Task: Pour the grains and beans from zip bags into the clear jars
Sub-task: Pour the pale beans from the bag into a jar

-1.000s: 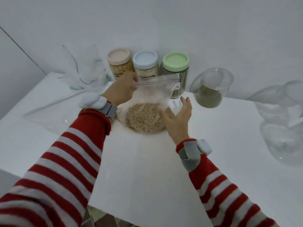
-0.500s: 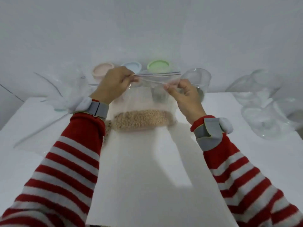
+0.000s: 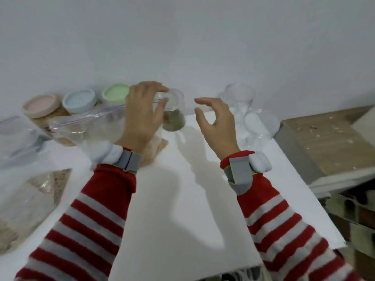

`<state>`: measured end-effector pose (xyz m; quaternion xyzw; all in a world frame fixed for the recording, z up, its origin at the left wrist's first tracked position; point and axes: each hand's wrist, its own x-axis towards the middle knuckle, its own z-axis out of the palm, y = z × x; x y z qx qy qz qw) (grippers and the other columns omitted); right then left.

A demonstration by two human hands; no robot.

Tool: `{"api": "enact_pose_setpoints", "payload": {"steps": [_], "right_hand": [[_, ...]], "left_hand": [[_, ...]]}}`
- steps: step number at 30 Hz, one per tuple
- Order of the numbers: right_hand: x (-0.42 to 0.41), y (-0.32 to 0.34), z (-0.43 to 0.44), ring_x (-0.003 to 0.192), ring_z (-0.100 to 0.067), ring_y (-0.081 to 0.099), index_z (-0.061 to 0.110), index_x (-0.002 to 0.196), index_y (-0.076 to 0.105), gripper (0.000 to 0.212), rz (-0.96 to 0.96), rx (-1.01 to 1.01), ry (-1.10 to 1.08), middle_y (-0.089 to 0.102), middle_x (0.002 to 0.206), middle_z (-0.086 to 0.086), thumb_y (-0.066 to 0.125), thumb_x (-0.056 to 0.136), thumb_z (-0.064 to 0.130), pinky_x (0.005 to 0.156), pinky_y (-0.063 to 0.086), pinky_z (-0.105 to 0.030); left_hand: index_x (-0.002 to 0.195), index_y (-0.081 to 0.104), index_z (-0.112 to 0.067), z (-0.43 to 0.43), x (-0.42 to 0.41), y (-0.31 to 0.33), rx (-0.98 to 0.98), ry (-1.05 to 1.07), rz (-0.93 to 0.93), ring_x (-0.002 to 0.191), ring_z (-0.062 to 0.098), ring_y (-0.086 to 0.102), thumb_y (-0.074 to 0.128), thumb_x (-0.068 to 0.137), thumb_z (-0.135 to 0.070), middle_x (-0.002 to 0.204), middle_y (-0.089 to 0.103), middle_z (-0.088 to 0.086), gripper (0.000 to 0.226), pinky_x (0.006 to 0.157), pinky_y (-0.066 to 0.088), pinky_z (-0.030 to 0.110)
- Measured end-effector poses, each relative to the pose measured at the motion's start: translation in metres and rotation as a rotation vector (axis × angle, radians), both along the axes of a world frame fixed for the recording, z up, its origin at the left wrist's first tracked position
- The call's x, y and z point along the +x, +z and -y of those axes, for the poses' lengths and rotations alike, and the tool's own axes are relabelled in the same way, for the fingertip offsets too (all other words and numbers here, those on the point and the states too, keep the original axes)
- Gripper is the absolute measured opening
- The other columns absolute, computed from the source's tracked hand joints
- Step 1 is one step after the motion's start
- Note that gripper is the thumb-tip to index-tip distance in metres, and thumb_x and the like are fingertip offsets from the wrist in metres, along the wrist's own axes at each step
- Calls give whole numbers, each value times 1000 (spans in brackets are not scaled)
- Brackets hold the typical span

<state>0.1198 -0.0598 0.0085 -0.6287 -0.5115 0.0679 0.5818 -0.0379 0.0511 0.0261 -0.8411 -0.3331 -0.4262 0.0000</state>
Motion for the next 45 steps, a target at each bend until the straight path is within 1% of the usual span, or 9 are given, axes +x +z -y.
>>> {"api": "enact_pose_setpoints", "payload": {"steps": [2,5,9,12,16,19,24,32,45], "right_hand": [[25,-3,16,106,-13,55,16,105,69,17,62,116,-151,64,110,2,61,89,14,96,40,-25],[84,-21,41,122,-14,48,19,119,63,33,24,76,-388,56,128,-2,60,90,33,106,34,-33],[130,-38,59,131,-7,43,36,146,29,50,-438,-208,-118,56,136,3,40,100,51,106,33,-26],[157,-33,38,110,-12,60,39,135,39,38,-427,-200,-113,63,116,4,42,100,51,96,50,-34],[176,-24,-29,141,-26,31,32,146,30,80,-207,-392,-14,27,154,-6,71,82,53,115,31,-41],[165,-38,-75,144,-34,23,35,145,30,93,-68,-604,-22,6,160,-9,79,69,60,116,28,-48],[80,-39,-75,121,-33,45,23,125,46,78,-8,-407,-169,36,139,-9,80,62,53,100,40,-50],[-131,-48,5,110,-9,42,34,119,38,78,110,-350,802,38,122,11,87,61,48,87,39,-29],[-238,-63,-29,113,-4,35,14,135,39,92,140,-318,697,35,125,8,92,62,30,96,33,-19]], "left_hand": [[115,63,-11,28,46,-19,-81,-208,20,114,23,53,67,90,-26,120,60,6,29,99,38,33],[142,40,-14,78,122,-49,-622,-378,-21,131,14,40,83,73,-41,143,43,1,86,110,37,34],[154,6,-22,102,179,-82,-1009,-373,65,146,11,17,91,62,-41,160,17,-4,127,119,21,31],[150,19,-18,95,169,-91,-959,-200,246,138,15,32,91,62,-38,149,31,-2,116,117,31,39],[147,27,-15,91,109,-90,-761,-89,173,129,16,38,87,55,-50,133,35,-7,115,110,38,39],[140,32,-25,102,53,-81,-753,22,222,125,14,41,88,58,-47,130,37,-11,102,103,45,42],[137,32,-24,118,-43,-67,-727,246,340,121,4,44,90,61,-39,132,40,-10,97,104,45,38],[146,24,-21,149,-210,-79,-718,686,415,129,9,38,88,66,-36,146,32,-4,104,109,35,30],[150,17,-7,58,-343,-90,-692,836,388,136,26,34,89,62,-43,146,26,13,119,114,32,39]]}}
